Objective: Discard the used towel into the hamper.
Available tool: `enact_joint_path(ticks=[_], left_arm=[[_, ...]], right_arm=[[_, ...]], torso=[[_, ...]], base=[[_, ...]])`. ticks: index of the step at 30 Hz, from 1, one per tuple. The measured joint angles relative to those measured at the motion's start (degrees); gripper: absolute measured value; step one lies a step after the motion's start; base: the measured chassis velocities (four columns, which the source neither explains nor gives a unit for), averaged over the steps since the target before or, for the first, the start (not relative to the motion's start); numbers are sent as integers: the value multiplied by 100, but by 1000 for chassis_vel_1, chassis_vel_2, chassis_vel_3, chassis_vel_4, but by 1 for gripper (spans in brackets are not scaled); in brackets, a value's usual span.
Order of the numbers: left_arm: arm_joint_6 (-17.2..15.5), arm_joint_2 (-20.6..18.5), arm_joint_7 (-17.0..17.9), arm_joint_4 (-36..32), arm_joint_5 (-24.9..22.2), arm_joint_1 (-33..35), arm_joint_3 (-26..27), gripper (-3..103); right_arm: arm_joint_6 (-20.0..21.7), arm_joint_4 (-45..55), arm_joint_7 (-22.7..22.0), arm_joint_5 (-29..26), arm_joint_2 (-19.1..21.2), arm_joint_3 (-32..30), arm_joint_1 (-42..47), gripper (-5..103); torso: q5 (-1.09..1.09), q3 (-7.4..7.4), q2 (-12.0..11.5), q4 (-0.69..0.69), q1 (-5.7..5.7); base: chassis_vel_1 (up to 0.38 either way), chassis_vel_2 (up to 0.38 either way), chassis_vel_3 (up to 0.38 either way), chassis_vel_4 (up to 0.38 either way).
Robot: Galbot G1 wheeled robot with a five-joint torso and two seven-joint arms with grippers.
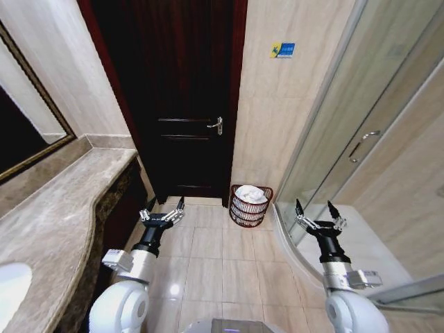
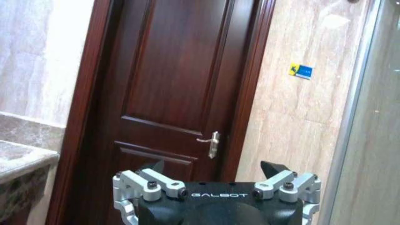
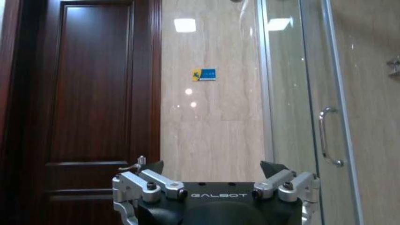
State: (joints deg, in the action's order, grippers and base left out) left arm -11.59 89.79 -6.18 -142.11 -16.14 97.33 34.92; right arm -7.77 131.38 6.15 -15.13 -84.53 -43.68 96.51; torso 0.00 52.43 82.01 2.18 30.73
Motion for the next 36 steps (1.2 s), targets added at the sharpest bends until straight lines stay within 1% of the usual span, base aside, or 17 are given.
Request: enact_joint_path(ticks=[9, 10, 13, 15, 18, 25, 27, 28, 29, 36], left_arm=[[0, 0, 0, 0, 0, 0, 0, 100], [0, 0, 0, 0, 0, -1, 0, 100], [0, 0, 0, 0, 0, 0, 0, 100], [0, -1, 0, 0, 0, 0, 1, 100], [0, 0, 0, 0, 0, 0, 0, 100], [0, 0, 0, 0, 0, 0, 0, 100], [0, -1, 0, 0, 0, 0, 0, 100], [0, -1, 0, 0, 0, 0, 0, 100], [0, 0, 0, 0, 0, 0, 0, 100], [0, 0, 0, 0, 0, 0, 0, 100]], right_arm=[[0, 0, 0, 0, 0, 0, -1, 100], [0, 0, 0, 0, 0, -1, -1, 100], [0, 0, 0, 0, 0, 0, -1, 100], [0, 0, 0, 0, 0, 0, -1, 100], [0, 0, 0, 0, 0, 0, -1, 100], [0, 0, 0, 0, 0, 0, 0, 100], [0, 0, 0, 0, 0, 0, -1, 100], [0, 0, 0, 0, 0, 0, -1, 100], [0, 0, 0, 0, 0, 0, -1, 100], [0, 0, 0, 0, 0, 0, -1, 100]], torso=[[2, 1, -1, 0, 2], [-3, 1, -1, 0, 1], [1, 0, -1, -1, 0], [-4, 1, -1, 0, 1], [1, 0, 0, 0, -1], [1, 0, 0, -1, -1], [-3, 0, -1, 0, 1], [-3, 0, -1, 0, 1], [1, 0, 0, 0, -1], [0, 0, 0, 0, 0]], base=[[152, -158, -160, 169], [133, -158, -146, 171], [163, -167, -159, 157], [194, -181, -181, 187], [189, -172, -178, 174], [172, -179, -180, 151], [165, -166, -175, 172], [138, -166, -175, 161], [138, -138, -156, 161], [126, -147, -139, 143]])
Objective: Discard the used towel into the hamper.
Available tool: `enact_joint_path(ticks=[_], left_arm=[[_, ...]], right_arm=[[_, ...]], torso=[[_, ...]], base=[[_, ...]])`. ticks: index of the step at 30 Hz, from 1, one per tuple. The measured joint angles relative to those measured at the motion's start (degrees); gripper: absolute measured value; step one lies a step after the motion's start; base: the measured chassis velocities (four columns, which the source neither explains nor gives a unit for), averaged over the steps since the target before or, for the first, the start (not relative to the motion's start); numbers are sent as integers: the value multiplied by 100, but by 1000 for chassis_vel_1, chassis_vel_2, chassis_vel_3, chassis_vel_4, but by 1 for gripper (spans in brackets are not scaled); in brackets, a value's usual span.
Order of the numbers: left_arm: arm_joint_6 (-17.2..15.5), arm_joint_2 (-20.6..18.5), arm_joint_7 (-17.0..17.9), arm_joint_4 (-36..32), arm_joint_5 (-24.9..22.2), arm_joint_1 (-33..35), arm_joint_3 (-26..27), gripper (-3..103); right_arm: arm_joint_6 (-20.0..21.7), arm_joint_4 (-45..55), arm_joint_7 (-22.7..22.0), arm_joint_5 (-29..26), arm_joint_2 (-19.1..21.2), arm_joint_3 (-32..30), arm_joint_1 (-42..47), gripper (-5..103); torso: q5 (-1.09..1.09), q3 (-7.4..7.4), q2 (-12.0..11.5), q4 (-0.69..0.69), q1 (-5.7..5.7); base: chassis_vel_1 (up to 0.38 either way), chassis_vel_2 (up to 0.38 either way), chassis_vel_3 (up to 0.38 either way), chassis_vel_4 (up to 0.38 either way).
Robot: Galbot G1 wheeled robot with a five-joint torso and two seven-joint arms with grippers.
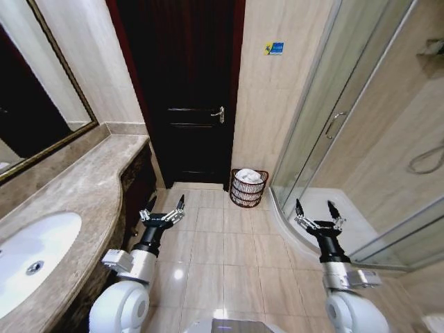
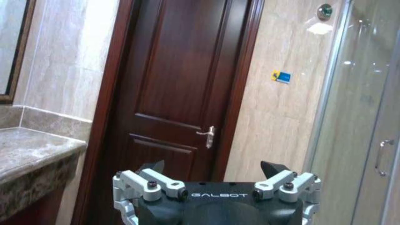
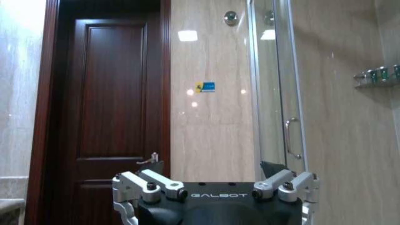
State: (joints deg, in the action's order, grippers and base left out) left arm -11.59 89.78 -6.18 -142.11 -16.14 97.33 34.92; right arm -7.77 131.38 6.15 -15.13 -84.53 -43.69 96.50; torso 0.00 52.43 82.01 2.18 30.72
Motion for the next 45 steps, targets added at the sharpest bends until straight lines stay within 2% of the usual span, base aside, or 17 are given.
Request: enact_joint_path(ticks=[24, 45], left_arm=[[0, 0, 0, 0, 0, 3, 0, 100], [0, 0, 0, 0, 0, 0, 0, 100]], right_arm=[[0, 0, 0, 0, 0, 0, 4, 100], [0, 0, 0, 0, 0, 0, 0, 100]], torso=[[-1, -3, 5, 0, -7], [0, 1, -1, 0, 2]], base=[[57, -63, -68, 63], [-2, 1, 2, -1]])
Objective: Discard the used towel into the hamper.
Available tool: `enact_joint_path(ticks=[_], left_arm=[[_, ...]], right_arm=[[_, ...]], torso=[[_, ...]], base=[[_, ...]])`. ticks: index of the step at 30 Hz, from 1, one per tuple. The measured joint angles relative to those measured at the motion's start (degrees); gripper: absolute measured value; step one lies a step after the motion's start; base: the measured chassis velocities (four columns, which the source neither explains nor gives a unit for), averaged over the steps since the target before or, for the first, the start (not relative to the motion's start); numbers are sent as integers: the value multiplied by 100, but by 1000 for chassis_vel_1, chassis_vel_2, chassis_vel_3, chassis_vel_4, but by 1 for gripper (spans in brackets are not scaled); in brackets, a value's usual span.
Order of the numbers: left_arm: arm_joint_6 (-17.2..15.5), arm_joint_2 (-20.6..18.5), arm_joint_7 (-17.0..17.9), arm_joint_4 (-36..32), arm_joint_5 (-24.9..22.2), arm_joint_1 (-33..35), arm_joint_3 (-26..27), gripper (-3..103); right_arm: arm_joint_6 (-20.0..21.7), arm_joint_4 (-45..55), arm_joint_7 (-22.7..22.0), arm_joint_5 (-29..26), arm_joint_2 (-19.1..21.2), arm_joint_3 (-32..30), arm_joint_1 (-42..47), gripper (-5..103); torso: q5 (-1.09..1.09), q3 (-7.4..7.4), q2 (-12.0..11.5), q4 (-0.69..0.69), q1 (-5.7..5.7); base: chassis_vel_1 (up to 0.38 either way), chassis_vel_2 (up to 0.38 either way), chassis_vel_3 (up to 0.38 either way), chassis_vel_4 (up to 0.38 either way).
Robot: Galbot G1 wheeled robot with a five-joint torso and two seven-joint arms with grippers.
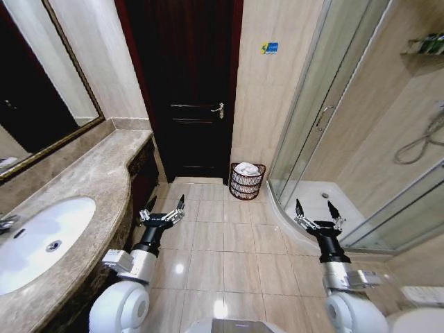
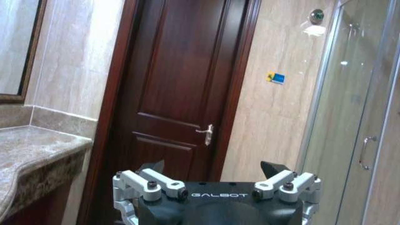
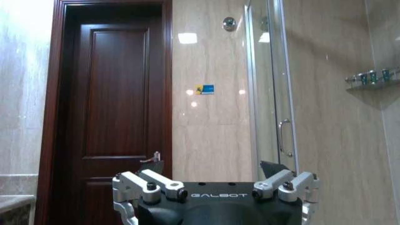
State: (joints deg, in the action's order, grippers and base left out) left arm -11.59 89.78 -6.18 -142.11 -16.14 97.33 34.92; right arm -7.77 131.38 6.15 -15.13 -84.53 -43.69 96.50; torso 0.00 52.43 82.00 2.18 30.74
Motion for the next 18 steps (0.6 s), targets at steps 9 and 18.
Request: enact_joint_path(ticks=[9, 18], left_arm=[[0, 0, 0, 0, 0, 0, 0, 100], [0, 0, 0, 0, 0, 0, 0, 100]], right_arm=[[0, 0, 0, 0, 0, 0, 0, 100], [0, 0, 0, 0, 0, 0, 0, 100]], torso=[[0, 0, 0, 0, -1], [0, 0, 0, 0, -1]], base=[[0, 0, 0, 0], [0, 0, 0, 0]])
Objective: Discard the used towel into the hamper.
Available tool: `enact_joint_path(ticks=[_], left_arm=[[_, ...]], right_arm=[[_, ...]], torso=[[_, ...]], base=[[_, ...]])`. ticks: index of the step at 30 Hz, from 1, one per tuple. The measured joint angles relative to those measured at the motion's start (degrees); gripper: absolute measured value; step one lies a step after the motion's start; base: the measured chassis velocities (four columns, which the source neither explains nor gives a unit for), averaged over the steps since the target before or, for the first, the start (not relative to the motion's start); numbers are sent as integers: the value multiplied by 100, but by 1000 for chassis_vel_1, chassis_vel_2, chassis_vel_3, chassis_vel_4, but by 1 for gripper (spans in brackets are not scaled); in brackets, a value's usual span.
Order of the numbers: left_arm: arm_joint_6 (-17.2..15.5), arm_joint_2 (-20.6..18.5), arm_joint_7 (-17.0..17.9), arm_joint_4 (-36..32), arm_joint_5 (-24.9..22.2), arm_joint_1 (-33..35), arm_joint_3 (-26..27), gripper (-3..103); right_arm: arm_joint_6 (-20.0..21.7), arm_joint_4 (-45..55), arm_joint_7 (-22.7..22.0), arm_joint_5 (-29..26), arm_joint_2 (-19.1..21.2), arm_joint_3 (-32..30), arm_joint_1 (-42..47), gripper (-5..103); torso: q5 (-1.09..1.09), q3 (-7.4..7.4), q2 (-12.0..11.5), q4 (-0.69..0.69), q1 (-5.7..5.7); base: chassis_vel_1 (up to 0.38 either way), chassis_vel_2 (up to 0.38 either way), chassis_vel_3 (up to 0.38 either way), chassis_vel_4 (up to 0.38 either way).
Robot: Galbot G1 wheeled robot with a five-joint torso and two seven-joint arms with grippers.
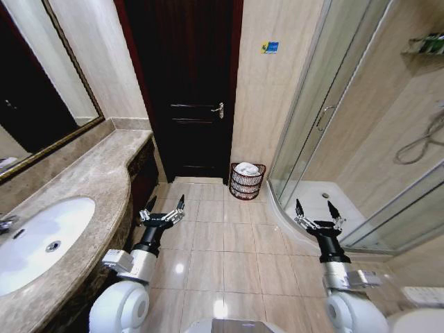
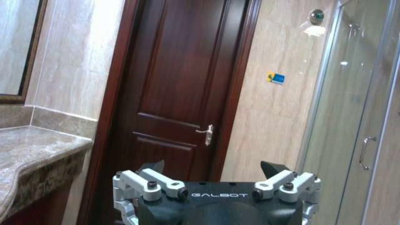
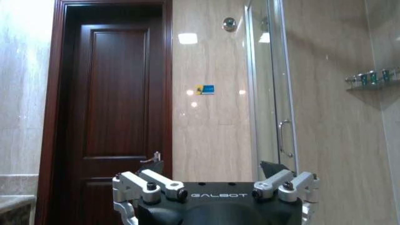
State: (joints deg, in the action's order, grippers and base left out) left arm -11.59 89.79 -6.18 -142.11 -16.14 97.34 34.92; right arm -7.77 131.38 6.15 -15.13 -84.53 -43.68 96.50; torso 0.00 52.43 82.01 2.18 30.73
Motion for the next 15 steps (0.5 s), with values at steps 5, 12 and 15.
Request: enact_joint_path(ticks=[5, 12, 15], left_arm=[[0, 0, 0, 0, 0, 0, 0, 100], [0, 0, 0, 0, 0, 0, 0, 100], [0, 0, 0, 0, 0, 0, 0, 100]], right_arm=[[0, 0, 0, 0, 0, 0, 0, 100], [0, 0, 0, 0, 0, 0, 0, 100], [0, 0, 0, 0, 0, 0, 0, 100]], torso=[[0, 0, 0, 0, 0], [0, 0, 0, 0, 0], [0, 0, 0, 0, 0]], base=[[0, 0, 0, 0], [0, 0, 0, 0], [0, 0, 0, 0]])
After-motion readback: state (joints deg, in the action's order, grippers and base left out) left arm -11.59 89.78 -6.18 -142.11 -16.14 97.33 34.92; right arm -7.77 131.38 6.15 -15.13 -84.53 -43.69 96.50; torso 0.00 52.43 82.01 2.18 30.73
